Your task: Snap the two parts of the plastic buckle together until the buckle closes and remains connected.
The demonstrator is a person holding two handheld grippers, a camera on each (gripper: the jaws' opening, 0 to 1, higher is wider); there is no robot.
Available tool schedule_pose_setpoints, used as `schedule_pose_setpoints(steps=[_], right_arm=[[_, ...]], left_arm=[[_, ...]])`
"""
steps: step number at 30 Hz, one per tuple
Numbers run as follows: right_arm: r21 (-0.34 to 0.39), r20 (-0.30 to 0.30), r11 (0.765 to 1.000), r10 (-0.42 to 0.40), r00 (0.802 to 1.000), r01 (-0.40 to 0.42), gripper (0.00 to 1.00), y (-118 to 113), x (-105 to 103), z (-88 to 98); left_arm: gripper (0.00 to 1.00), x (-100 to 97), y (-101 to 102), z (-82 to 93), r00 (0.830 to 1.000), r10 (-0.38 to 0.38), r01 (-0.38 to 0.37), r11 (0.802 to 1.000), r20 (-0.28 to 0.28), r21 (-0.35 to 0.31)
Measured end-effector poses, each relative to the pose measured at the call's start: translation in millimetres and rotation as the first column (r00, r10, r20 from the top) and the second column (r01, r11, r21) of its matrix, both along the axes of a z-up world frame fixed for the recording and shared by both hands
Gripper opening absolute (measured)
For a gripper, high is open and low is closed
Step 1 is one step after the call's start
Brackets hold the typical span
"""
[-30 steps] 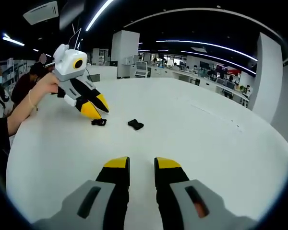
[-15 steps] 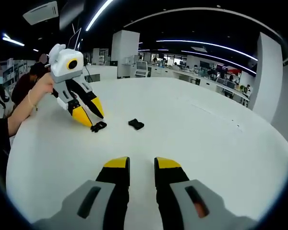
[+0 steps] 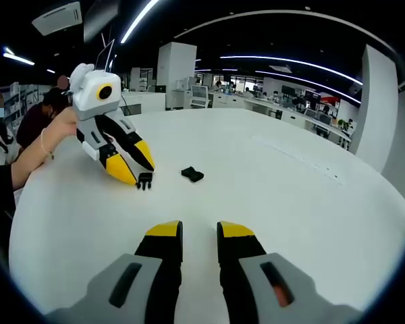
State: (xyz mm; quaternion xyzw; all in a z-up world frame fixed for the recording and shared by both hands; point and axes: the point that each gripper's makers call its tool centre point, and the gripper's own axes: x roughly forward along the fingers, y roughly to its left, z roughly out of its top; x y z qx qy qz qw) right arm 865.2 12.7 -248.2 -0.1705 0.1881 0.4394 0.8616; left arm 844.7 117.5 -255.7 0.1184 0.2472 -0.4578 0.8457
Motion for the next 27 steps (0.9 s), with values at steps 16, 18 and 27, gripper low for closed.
schedule_pose_setpoints(steps=[16,18,27], right_arm=[[0.002,-0.008,1.000,0.001,1.000,-0.001,0.20,0.3,0.1,-1.3],[0.003,-0.009,1.000,0.002,1.000,-0.002,0.20,0.5,-0.1,-1.3],[0.008,-0.008,1.000,0.002,1.000,-0.002,0.20,0.8,-0.2,-0.8]], left_arm=[[0.16,-3.6,-8.6,-3.2,1.000,0.007,-0.007,0.999,-0.017,-0.033],[0.15,-4.9,-9.3,-3.6,1.000,0.004,-0.004,1.000,-0.018,-0.031],[0.13,-6.6,-9.8,-4.0,1.000,0.006,-0.006,0.999,-0.024,-0.033]])
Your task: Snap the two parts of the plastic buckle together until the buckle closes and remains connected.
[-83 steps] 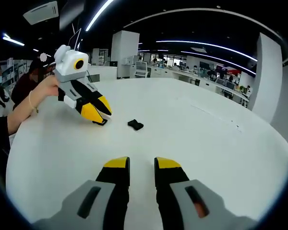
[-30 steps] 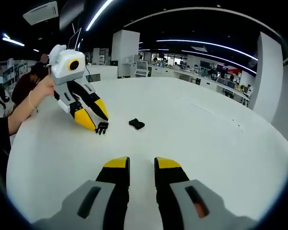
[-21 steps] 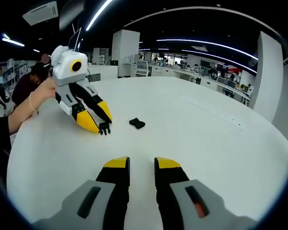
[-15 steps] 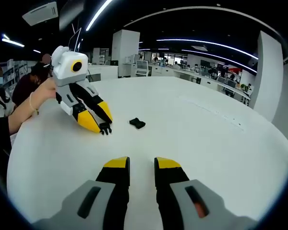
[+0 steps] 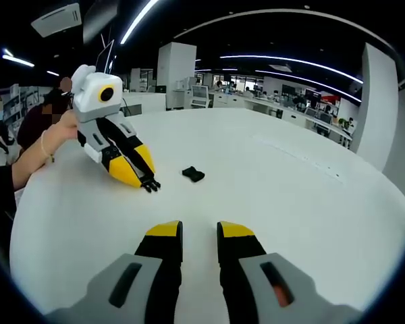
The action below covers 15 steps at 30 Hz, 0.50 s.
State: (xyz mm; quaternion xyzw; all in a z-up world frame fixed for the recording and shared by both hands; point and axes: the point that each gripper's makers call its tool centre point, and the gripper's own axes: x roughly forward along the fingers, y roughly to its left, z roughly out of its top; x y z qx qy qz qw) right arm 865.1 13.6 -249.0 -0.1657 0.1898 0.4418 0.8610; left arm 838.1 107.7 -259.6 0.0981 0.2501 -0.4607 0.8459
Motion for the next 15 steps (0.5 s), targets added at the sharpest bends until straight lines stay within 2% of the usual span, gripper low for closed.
schedule_pose_setpoints(steps=[15], right_arm=[[0.003,0.000,1.000,0.001,1.000,-0.001,0.20,0.4,-0.4,0.6]], left_arm=[[0.13,0.8,5.4,0.4,1.000,0.024,-0.024,1.000,-0.010,0.007]])
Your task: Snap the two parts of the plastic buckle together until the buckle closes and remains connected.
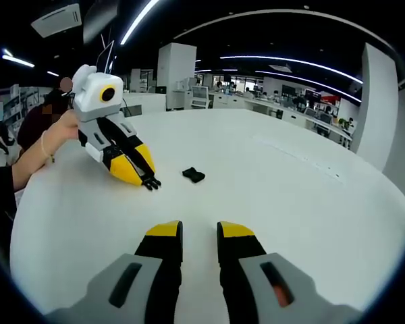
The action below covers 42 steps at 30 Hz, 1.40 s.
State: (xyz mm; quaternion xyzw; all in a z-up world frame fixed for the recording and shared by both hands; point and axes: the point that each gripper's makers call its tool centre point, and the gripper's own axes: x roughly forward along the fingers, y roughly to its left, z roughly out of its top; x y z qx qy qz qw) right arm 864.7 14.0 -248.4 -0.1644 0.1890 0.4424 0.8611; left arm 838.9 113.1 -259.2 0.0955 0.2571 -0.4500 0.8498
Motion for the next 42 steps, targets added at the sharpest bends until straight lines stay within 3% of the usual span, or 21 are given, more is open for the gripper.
schedule_pose_setpoints(steps=[10,16,22,28,35,42], right_arm=[[0.014,0.014,1.000,-0.004,1.000,0.004,0.20,1.0,3.4,3.3],[0.043,0.062,0.999,0.009,0.998,-0.012,0.20,8.6,9.7,13.7],[0.026,0.107,0.999,0.024,0.994,-0.027,0.20,13.7,21.7,14.0],[0.079,0.082,0.996,0.045,0.996,-0.052,0.20,24.8,24.6,21.7],[0.039,0.089,0.995,0.084,0.992,-0.087,0.20,39.1,28.3,23.4],[0.065,0.059,0.991,0.116,0.991,-0.120,0.20,56.3,32.3,20.1]], left_arm=[[0.13,-1.8,3.4,-0.7,1.000,0.010,-0.010,1.000,-0.002,0.008],[0.13,-4.1,4.7,-1.7,0.999,0.027,-0.027,1.000,-0.019,-0.007],[0.13,3.2,10.6,-0.3,0.999,0.046,-0.046,0.999,-0.016,0.007],[0.13,2.1,13.7,0.5,0.999,0.053,-0.053,0.998,-0.012,0.032],[0.13,-0.4,16.4,0.7,0.998,0.063,-0.062,0.997,-0.011,0.043],[0.13,-5.2,16.2,-0.4,0.998,0.065,-0.064,0.997,-0.013,0.040]])
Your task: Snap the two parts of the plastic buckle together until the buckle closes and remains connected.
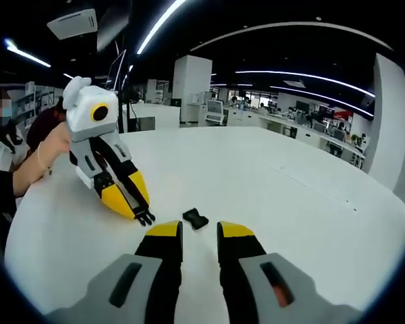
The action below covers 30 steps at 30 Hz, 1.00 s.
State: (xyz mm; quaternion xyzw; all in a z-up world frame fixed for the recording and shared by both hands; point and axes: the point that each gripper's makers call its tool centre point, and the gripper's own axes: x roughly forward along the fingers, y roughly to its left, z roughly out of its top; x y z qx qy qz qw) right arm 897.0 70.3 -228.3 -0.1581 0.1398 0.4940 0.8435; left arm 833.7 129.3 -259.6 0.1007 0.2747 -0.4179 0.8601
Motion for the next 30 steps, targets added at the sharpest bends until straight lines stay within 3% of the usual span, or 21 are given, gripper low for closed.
schedule_pose_setpoints(steps=[12,30], right_arm=[[-0.030,-0.033,0.999,0.029,0.999,-0.030,0.21,15.8,11.5,-18.6],[-0.008,-0.055,0.999,0.050,0.997,-0.050,0.14,19.3,18.3,-22.0]], left_arm=[[0.13,-5.8,-2.0,-1.7,1.000,0.000,0.000,1.000,0.000,-0.001],[0.13,-4.5,-3.5,-2.4,1.000,0.000,0.000,1.000,-0.003,-0.004]])
